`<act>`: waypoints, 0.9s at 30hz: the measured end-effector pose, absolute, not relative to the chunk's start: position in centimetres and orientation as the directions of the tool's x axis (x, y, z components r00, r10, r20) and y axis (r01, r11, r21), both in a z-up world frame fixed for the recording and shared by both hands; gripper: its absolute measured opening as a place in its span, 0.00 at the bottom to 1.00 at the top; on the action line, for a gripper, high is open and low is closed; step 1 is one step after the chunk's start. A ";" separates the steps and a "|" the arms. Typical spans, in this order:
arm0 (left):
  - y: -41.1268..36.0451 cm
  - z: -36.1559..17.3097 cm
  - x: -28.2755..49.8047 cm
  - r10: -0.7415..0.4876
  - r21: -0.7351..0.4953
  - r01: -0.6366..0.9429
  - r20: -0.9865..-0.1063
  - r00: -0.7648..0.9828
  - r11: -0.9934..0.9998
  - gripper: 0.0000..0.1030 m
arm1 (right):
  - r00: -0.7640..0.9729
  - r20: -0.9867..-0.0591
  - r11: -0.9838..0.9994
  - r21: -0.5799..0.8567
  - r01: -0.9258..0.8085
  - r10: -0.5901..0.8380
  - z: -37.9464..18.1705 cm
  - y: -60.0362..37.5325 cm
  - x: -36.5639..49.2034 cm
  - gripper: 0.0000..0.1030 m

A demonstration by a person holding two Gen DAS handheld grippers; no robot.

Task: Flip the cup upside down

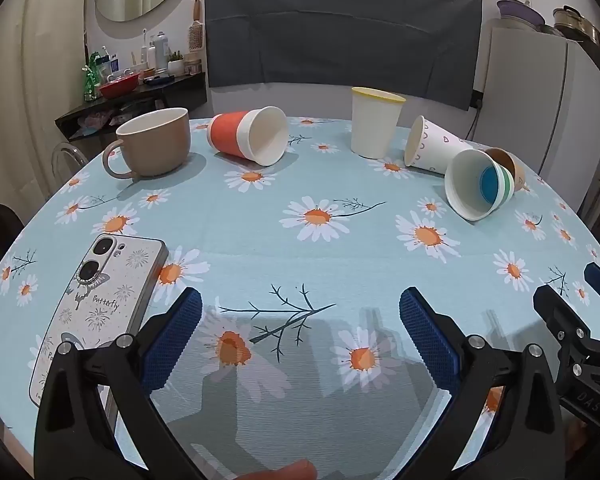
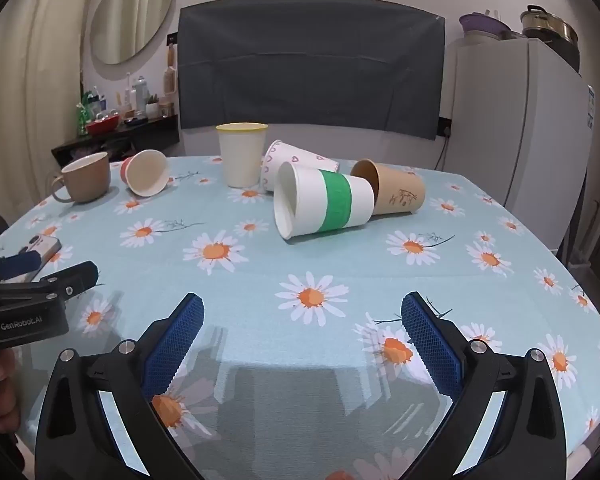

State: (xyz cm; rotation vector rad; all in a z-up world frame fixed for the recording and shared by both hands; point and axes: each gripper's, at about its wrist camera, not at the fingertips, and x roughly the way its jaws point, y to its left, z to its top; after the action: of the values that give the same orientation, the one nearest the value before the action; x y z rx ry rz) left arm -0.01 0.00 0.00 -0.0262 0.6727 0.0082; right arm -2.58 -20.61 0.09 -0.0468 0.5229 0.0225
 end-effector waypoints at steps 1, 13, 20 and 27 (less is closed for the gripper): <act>0.0 0.0 0.0 -0.004 -0.024 -0.014 -0.622 0.783 1.000 0.94 | 0.866 -0.500 0.999 -0.038 -0.034 0.010 0.1 -20.6 -2.6 0.92; 0.1 0.0 -0.3 -0.011 -0.031 -0.011 -0.622 0.783 0.999 0.94 | 0.862 -0.506 0.999 -0.007 -0.044 0.034 0.0 -21.0 -2.4 0.92; -0.1 0.0 -0.1 -0.005 -0.022 -0.012 -0.621 0.784 1.000 0.94 | 0.861 -0.508 0.999 -0.009 -0.045 0.034 0.0 -20.9 -2.4 0.92; -0.3 0.1 -0.1 -0.008 -0.022 -0.008 -0.620 0.784 1.000 0.94 | 0.863 -0.505 0.999 -0.012 -0.050 0.037 0.0 -20.7 -2.5 0.92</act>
State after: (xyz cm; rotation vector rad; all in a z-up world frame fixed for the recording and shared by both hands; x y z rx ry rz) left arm -0.05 -0.26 0.06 -0.0239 0.6693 0.0001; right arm -2.54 -20.74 -0.03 -0.0250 0.5287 0.0453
